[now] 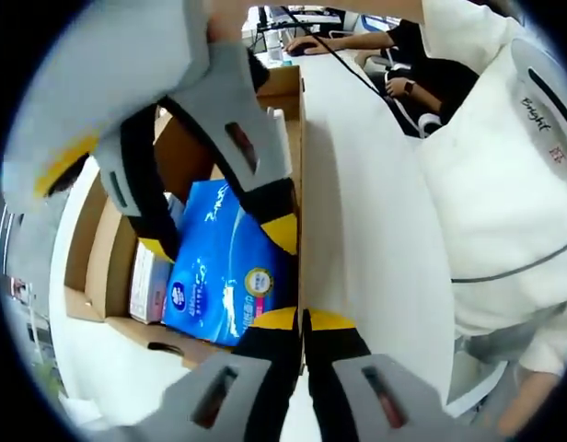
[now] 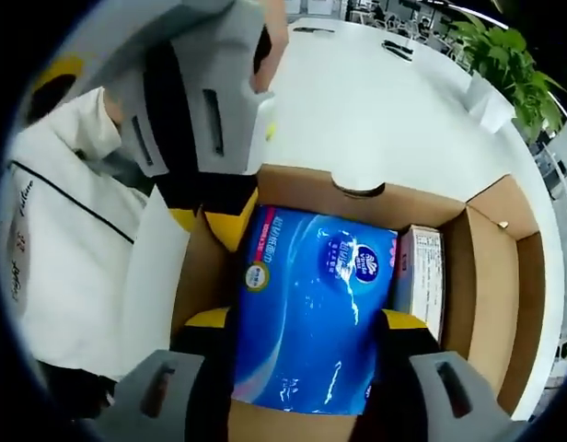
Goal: Operate the shoe box by opening the lid, removing the specified soft item, and placing it in the target area until the item is outside and the box remains undamaged.
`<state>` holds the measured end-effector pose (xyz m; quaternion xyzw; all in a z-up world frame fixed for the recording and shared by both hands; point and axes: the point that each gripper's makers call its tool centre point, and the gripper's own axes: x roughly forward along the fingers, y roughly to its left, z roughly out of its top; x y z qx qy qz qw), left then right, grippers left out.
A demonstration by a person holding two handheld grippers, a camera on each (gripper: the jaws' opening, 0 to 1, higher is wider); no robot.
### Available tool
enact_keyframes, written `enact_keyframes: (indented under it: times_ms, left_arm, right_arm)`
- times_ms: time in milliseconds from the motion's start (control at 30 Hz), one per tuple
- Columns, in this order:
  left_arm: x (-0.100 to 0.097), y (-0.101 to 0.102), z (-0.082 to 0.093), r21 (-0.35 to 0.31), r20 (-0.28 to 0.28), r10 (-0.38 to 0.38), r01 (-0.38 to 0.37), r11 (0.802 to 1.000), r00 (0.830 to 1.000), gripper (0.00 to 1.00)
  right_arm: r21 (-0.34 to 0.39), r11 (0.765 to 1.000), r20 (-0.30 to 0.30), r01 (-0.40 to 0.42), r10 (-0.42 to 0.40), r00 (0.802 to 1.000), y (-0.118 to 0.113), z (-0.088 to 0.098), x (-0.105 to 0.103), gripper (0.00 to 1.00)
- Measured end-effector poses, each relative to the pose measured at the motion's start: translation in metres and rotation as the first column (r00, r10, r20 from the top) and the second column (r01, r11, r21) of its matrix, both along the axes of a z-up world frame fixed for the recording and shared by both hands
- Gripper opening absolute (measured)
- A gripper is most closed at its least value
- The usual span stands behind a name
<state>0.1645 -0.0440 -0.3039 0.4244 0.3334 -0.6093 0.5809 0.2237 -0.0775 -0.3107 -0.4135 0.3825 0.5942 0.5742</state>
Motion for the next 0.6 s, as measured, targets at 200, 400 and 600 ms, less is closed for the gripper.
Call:
enact_keyframes:
  times_ms: [200, 400, 600]
  left_arm:
    - [0.000, 0.000, 0.000, 0.008, -0.009, 0.004, -0.004, 1.000, 1.000, 0.01]
    - [0.001, 0.000, 0.000, 0.000, -0.003, 0.006, -0.006, 1.000, 1.000, 0.01]
    - [0.001, 0.000, 0.000, 0.008, 0.005, 0.004, -0.004, 1.000, 1.000, 0.01]
  right_arm:
    - [-0.024, 1.000, 0.000, -0.009, 0.009, 1.000, -0.016, -0.001, -0.016, 0.61]
    - [-0.017, 1.000, -0.008, -0.002, 0.001, 1.000, -0.022, -0.004, -0.026, 0.61]
    - [-0.053, 0.999, -0.004, -0.011, 0.011, 1.000, -0.046, -0.005, -0.026, 0.61]
